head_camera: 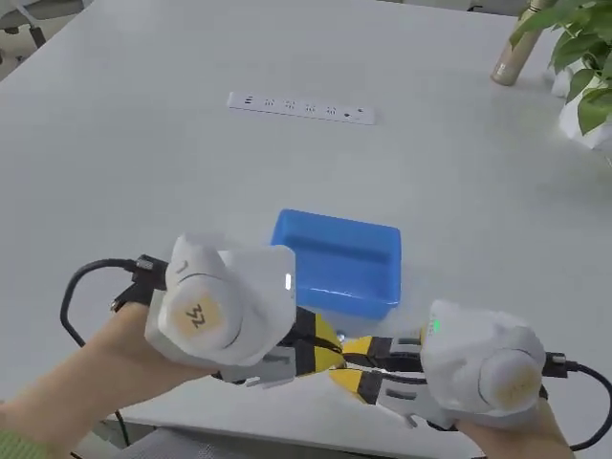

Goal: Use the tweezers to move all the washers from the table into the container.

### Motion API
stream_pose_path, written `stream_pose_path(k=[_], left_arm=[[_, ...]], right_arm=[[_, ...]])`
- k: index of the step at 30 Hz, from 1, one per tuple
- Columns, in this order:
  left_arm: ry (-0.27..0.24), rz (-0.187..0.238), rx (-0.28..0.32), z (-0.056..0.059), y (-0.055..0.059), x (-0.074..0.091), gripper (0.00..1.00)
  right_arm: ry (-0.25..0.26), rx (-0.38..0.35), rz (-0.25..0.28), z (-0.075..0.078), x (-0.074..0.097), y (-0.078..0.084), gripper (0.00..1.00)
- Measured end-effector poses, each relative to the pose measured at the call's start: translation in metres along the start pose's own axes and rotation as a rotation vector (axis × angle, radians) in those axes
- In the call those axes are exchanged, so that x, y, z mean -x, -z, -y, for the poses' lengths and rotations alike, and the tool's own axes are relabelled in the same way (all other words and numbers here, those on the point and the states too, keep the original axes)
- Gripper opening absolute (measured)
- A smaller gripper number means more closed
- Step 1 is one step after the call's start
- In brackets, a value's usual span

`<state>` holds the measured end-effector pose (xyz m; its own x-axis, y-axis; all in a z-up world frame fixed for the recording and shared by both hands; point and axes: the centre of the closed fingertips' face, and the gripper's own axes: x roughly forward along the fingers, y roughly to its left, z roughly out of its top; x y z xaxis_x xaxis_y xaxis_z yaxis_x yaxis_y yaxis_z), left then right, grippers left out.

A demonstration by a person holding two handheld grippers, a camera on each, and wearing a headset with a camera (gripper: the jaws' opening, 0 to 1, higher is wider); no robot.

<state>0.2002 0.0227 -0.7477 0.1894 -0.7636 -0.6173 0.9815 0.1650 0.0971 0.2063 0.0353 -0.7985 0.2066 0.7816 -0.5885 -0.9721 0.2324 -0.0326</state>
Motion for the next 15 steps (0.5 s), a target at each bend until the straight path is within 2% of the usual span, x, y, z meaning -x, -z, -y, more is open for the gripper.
stream_pose_path(k=[5, 7, 15], left_arm=[[-0.024, 0.021, -0.007, -0.006, -0.005, -0.007, 0.0], [-0.025, 0.024, -0.009, -0.007, -0.006, -0.009, 0.0], [0.02, 0.022, -0.025, -0.002, -0.008, -0.021, 0.0]], right_arm=[[0.062, -0.019, 0.002, 0.013, 0.007, 0.005, 0.06], [0.07, -0.022, 0.0, 0.015, 0.008, 0.006, 0.06], [0.096, -0.045, -0.026, 0.014, 0.013, 0.019, 0.06]])
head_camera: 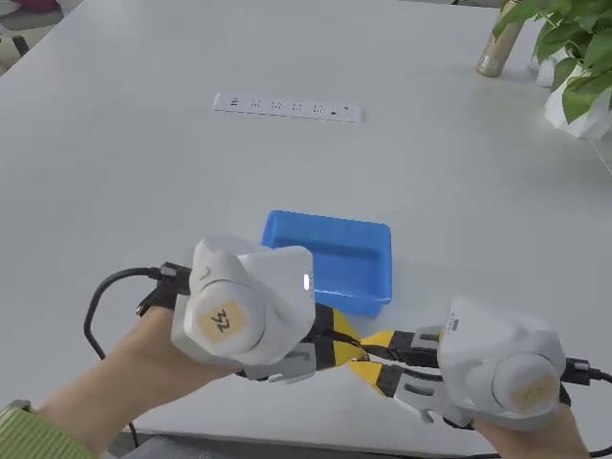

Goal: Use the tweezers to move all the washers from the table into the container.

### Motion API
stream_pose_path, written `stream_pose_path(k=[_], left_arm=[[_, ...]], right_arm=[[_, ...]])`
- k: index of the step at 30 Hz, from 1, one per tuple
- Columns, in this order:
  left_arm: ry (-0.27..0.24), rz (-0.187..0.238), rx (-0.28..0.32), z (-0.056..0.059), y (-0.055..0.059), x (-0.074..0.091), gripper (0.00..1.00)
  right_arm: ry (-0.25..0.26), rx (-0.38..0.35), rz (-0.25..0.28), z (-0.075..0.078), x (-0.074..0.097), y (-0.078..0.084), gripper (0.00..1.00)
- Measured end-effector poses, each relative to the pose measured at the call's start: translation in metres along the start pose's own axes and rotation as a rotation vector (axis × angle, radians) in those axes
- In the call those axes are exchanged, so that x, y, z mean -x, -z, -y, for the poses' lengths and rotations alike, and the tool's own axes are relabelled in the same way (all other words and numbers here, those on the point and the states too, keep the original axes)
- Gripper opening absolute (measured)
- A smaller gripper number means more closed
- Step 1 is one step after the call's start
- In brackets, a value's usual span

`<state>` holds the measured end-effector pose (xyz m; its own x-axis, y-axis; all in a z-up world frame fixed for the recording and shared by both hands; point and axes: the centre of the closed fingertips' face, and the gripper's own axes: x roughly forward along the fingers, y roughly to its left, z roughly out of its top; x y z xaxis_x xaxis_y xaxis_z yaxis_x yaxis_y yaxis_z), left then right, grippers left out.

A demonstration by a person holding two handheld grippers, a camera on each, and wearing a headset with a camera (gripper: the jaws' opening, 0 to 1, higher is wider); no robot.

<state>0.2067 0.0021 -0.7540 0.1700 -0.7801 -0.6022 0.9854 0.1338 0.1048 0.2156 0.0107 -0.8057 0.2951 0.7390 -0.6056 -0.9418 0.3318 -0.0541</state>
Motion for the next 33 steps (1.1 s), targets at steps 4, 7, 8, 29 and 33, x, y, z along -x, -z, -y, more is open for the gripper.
stream_pose_path(k=[4, 7, 8, 29, 33], left_arm=[[0.023, -0.004, 0.001, 0.0, -0.001, -0.006, 0.0], [0.025, -0.006, 0.005, -0.001, -0.002, -0.009, 0.0], [0.029, -0.006, 0.01, 0.0, -0.002, -0.01, 0.0], [0.085, -0.015, 0.074, 0.0, -0.016, -0.03, 0.0], [0.091, -0.018, 0.053, 0.001, -0.019, -0.033, 0.0]], right_arm=[[0.01, -0.028, -0.006, 0.003, 0.002, 0.008, 0.06], [0.015, -0.048, -0.01, 0.006, 0.003, 0.01, 0.07], [0.013, -0.061, -0.008, 0.006, 0.004, 0.011, 0.07], [-0.012, -0.197, 0.017, 0.008, 0.009, 0.015, 0.05], [-0.018, -0.18, 0.004, 0.007, 0.011, 0.016, 0.05]])
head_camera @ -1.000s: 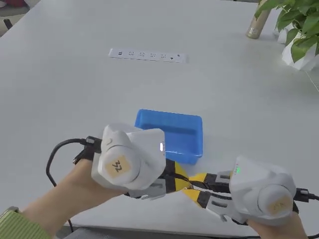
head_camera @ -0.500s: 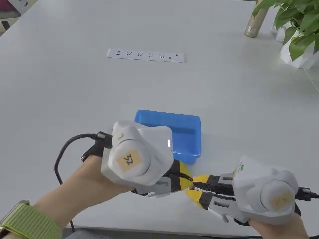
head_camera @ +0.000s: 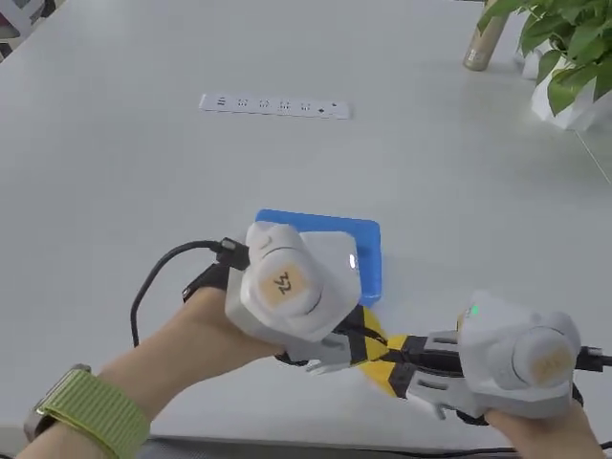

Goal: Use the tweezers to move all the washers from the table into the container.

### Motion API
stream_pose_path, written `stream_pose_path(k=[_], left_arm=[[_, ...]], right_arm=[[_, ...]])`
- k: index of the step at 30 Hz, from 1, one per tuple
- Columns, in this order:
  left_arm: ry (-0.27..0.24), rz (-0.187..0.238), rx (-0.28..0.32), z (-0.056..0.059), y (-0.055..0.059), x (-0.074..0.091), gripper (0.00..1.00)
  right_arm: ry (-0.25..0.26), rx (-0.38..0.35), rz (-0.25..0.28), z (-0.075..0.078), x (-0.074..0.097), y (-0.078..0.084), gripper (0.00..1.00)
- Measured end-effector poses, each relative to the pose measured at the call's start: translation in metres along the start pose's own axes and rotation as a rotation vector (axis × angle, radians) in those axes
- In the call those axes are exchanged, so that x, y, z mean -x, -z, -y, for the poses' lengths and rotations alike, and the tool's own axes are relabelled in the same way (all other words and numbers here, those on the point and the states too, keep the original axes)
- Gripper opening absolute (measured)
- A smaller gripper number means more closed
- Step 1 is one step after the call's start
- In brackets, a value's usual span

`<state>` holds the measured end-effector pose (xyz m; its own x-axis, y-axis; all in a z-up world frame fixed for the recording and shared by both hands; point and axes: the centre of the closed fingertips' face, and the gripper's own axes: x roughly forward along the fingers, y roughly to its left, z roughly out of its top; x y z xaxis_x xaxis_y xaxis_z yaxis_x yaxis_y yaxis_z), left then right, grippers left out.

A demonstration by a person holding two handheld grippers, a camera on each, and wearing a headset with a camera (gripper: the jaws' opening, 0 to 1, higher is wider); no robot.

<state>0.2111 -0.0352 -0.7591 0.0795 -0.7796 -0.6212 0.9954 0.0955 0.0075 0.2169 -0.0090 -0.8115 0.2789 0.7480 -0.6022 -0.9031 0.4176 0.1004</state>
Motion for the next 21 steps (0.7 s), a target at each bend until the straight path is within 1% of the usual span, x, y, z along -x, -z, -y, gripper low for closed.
stream_pose_path(k=[3, 4, 5, 7, 8, 9, 10, 11, 12, 13, 14, 15, 16, 18, 19, 20, 21], left_arm=[[-0.012, 0.027, 0.02, -0.002, -0.003, -0.001, 0.0], [-0.027, 0.052, 0.035, -0.003, -0.005, 0.0, 0.0], [-0.05, 0.085, 0.073, -0.006, -0.008, 0.002, 0.0], [-0.085, 0.166, 0.201, -0.013, -0.013, 0.012, 0.0], [-0.106, 0.244, 0.296, -0.018, -0.017, 0.022, 0.0], [-0.126, 0.291, 0.344, -0.021, -0.018, 0.031, 0.0], [-0.17, 0.343, 0.389, -0.028, -0.018, 0.04, 0.0], [-0.223, 0.401, 0.454, -0.036, -0.014, 0.055, 0.0], [-0.25, 0.419, 0.484, -0.039, -0.01, 0.064, 0.0], [-0.298, 0.431, 0.505, -0.043, 0.0, 0.075, 0.0], [-0.337, 0.434, 0.513, -0.045, 0.006, 0.083, 0.01], [-0.382, 0.424, 0.529, -0.045, 0.017, 0.091, 0.06], [-0.409, 0.419, 0.54, -0.045, 0.024, 0.097, 0.11], [-0.468, 0.399, 0.565, -0.043, 0.041, 0.106, 0.23], [-0.494, 0.391, 0.574, -0.041, 0.046, 0.11, 0.27], [-0.511, 0.391, 0.583, -0.038, 0.051, 0.113, 0.3], [-0.525, 0.396, 0.59, -0.034, 0.056, 0.116, 0.32]], right_arm=[[-0.001, 0.009, 0.005, 0.001, 0.002, 0.001, 0.04], [-0.009, 0.013, 0.008, 0.001, 0.002, 0.002, 0.03], [-0.007, 0.02, 0.011, 0.002, 0.002, 0.001, 0.03], [-0.009, 0.001, 0.015, 0.006, 0.003, 0.001, 0.02], [-0.008, -0.017, 0.023, 0.008, 0.003, 0.001, 0.02], [-0.006, -0.036, 0.029, 0.009, 0.003, 0.001, 0.02], [-0.012, -0.053, 0.034, 0.008, 0.003, 0.002, 0.02], [0.0, -0.073, 0.047, 0.01, 0.004, 0.002, 0.02], [0.005, -0.105, 0.059, 0.012, 0.004, 0.002, 0.02], [0.009, -0.143, 0.071, 0.013, 0.005, 0.002, 0.02], [0.013, -0.16, 0.074, 0.015, 0.005, 0.002, 0.02], [0.013, -0.177, 0.076, 0.017, 0.005, 0.002, 0.02], [0.012, -0.195, 0.083, 0.018, 0.004, 0.001, 0.02], [0.016, -0.237, 0.095, 0.02, 0.004, 0.001, 0.02], [0.019, -0.253, 0.109, 0.021, 0.005, 0.0, 0.02], [0.016, -0.267, 0.121, 0.021, 0.006, -0.002, 0.02], [0.013, -0.282, 0.138, 0.022, 0.006, -0.004, 0.02]])
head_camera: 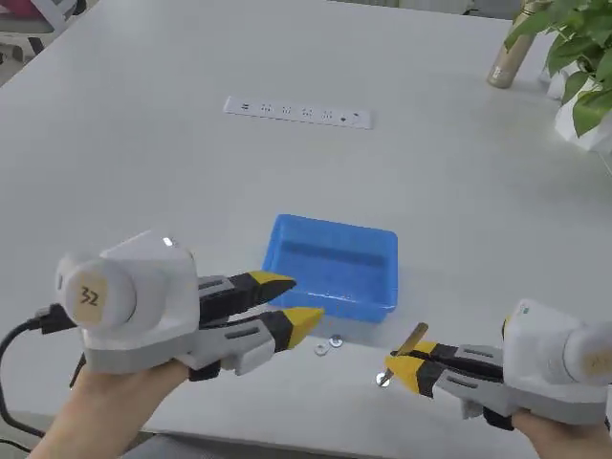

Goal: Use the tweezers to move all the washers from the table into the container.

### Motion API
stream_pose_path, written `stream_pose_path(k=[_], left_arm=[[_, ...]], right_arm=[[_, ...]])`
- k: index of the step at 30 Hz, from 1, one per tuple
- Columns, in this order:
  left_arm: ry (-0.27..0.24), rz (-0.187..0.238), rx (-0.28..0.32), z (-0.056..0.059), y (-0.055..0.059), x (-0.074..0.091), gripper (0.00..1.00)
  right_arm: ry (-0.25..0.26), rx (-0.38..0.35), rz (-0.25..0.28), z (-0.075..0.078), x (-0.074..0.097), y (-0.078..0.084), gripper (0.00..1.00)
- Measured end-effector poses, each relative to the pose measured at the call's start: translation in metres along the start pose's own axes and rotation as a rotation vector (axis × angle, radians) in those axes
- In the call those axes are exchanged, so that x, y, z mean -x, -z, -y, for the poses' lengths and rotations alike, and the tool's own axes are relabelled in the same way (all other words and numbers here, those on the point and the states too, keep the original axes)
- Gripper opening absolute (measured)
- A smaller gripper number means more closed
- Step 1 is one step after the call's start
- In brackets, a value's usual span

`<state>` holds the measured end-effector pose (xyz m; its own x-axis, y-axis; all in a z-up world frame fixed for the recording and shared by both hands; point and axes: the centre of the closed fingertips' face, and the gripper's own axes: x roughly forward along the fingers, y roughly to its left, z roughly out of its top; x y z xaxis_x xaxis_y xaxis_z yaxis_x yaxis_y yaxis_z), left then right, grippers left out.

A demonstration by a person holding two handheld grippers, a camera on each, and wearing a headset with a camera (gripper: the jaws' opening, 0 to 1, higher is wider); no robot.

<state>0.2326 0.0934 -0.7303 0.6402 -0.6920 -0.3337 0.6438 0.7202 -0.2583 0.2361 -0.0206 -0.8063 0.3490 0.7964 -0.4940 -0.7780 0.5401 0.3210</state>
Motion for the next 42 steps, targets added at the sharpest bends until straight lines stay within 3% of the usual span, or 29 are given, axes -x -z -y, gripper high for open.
stream_pose_path(k=[6, 8, 11, 12, 15, 18, 20, 26, 30, 33, 36, 39, 42], left_arm=[[-0.085, 0.045, 0.003, -0.002, 0.006, 0.016, 0.39], [-0.123, 0.069, -0.023, -0.002, 0.002, 0.017, 0.43], [-0.154, 0.096, -0.119, -0.004, -0.004, 0.015, 0.41], [-0.162, 0.102, -0.137, -0.005, -0.006, 0.014, 0.45], [-0.184, 0.104, -0.133, -0.009, -0.004, 0.014, 0.58], [-0.229, 0.111, -0.15, -0.018, -0.004, 0.018, 0.59], [-0.227, 0.13, -0.135, -0.019, -0.007, 0.018, 0.61], [-0.239, 0.097, -0.147, -0.021, -0.001, 0.016, 0.63], [-0.211, 0.093, -0.13, -0.017, 0.0, 0.014, 0.63], [-0.215, 0.121, -0.111, -0.019, -0.004, 0.017, 0.64], [-0.229, 0.127, -0.085, -0.023, -0.004, 0.019, 0.63], [-0.241, 0.142, -0.084, -0.025, -0.006, 0.022, 0.63], [-0.25, 0.138, -0.078, -0.027, -0.004, 0.022, 0.62]], right_arm=[[0.011, -0.059, 0.064, 0.005, 0.006, -0.012, 0.02], [0.02, -0.072, 0.081, 0.004, 0.007, -0.018, 0.03], [0.026, -0.082, 0.106, 0.005, 0.01, -0.026, 0.03], [0.031, -0.087, 0.116, 0.006, 0.012, -0.031, 0.03], [0.044, -0.085, 0.138, 0.006, 0.015, -0.043, 0.03], [0.049, -0.094, 0.178, 0.005, 0.018, -0.061, 0.03], [0.052, -0.102, 0.21, 0.006, 0.017, -0.073, 0.03], [0.082, -0.087, 0.229, 0.013, 0.009, -0.094, 0.03], [0.133, -0.085, 0.254, 0.025, 0.005, -0.108, 0.03], [0.155, -0.068, 0.243, 0.034, -0.004, -0.114, 0.03], [0.179, -0.009, 0.169, 0.042, -0.016, -0.11, 0.03], [0.17, -0.009, 0.151, 0.046, -0.028, -0.109, 0.03], [0.19, 0.008, 0.094, 0.056, -0.038, -0.099, 0.03]])
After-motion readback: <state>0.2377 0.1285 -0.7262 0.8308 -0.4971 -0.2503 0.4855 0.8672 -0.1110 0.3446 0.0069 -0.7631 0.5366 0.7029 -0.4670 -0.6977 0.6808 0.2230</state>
